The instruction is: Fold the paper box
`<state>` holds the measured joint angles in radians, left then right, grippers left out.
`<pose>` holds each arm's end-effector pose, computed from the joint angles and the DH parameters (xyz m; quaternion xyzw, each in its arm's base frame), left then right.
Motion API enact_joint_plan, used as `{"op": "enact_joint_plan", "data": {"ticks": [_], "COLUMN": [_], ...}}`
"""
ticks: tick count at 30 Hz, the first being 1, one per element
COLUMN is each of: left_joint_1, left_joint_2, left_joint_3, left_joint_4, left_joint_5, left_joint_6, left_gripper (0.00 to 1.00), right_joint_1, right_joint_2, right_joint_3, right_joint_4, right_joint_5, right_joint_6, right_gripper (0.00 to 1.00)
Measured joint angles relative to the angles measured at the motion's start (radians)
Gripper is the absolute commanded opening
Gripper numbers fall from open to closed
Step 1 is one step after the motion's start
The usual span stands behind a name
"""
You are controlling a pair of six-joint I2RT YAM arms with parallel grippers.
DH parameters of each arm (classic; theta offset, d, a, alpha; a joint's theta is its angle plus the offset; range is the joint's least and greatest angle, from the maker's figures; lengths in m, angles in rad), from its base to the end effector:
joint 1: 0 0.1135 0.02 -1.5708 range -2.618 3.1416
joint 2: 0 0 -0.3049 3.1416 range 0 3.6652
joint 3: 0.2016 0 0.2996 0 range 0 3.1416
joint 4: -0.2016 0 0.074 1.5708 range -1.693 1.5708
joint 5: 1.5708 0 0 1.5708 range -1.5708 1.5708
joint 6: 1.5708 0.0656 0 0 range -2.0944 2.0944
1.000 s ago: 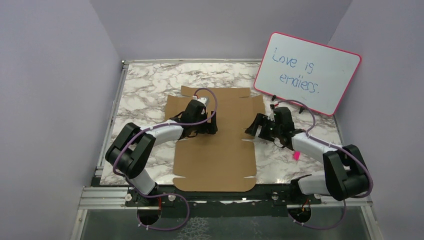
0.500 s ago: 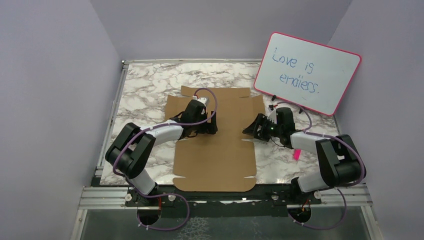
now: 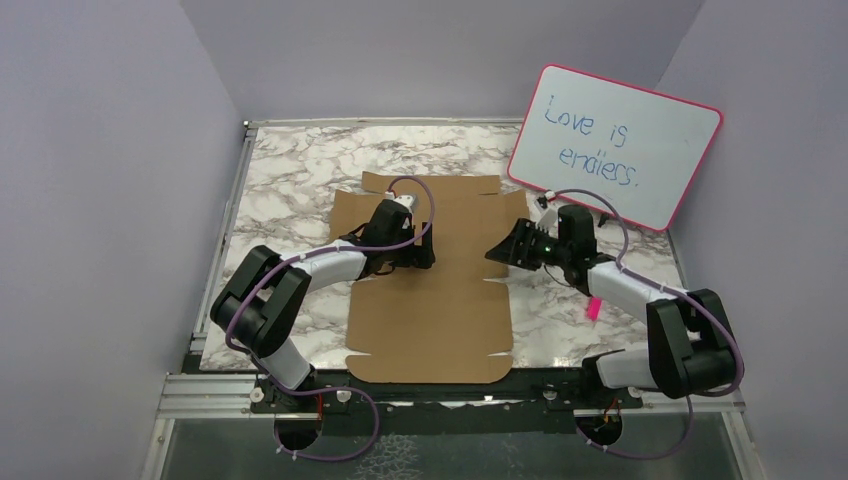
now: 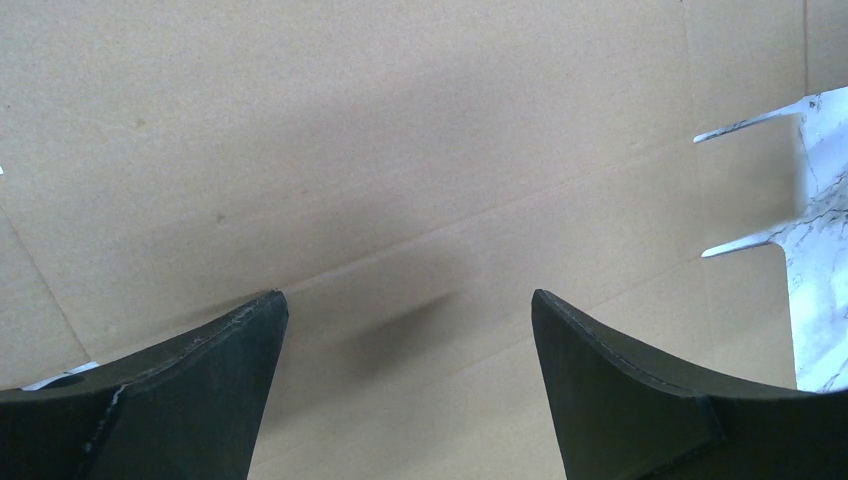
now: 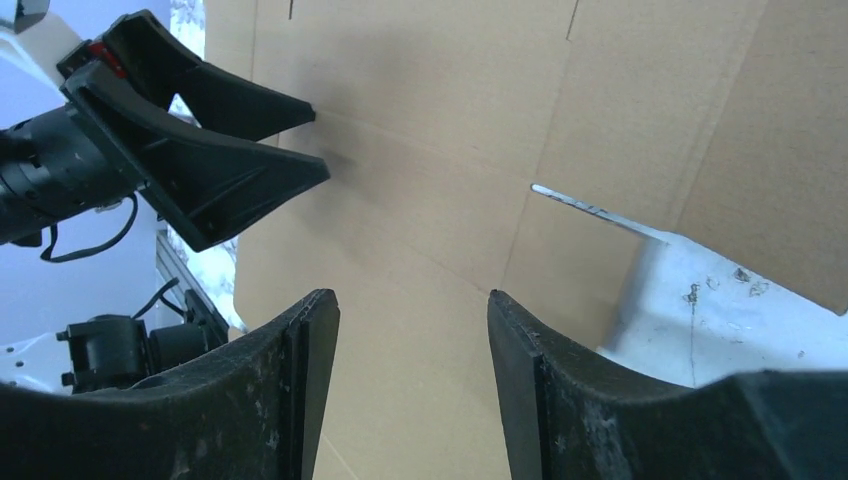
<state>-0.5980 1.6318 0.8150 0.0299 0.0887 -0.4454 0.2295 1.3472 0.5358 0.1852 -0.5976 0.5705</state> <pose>0.3121 -0.2197 0.1462 0.0873 0.9193 -0.2257 0.3104 0.2856 0.1046 0.1641 0.0124 0.8614 0.4108 0.2984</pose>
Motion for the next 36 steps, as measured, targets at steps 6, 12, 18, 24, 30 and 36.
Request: {"op": "enact_joint_plan", "data": {"ticks": [6,12,18,24,30,36], "left_joint_1": [0.000,0.000,0.000,0.000,0.000,0.000], "left_joint_2": [0.000,-0.001,-0.002,-0.003,-0.003,-0.003], "left_joint_3": [0.000,-0.002,-0.005,-0.006,-0.006,-0.007], "left_joint_4": [0.000,0.002,0.006,0.008,0.008,0.010], "left_joint_5": [0.000,0.000,0.000,0.000,0.000,0.000], "left_joint_6": [0.000,0.000,0.000,0.000,0.000,0.000], "left_gripper": [0.93,0.92,0.93,0.93,0.93,0.93], "right_joint_1": [0.008,0.041,0.042,0.042,0.042,0.041], "right_joint_2": [0.029,0.050,0.005,0.020,0.107,0.136], "right_joint_3": [0.003,0.025,0.056,0.056,0.050,0.046], "right_joint_4": [0.029,-0.013,-0.134,-0.177,-0.141,-0.081], "right_joint_5": [-0.048,-0.016,0.183,0.271,0.266,0.217], "right_joint_6": [0.006,0.003,-0.040,-0.058,-0.056,-0.064], "right_gripper": [0.58,0.59,0.61,0.59,0.55,0.46]}}
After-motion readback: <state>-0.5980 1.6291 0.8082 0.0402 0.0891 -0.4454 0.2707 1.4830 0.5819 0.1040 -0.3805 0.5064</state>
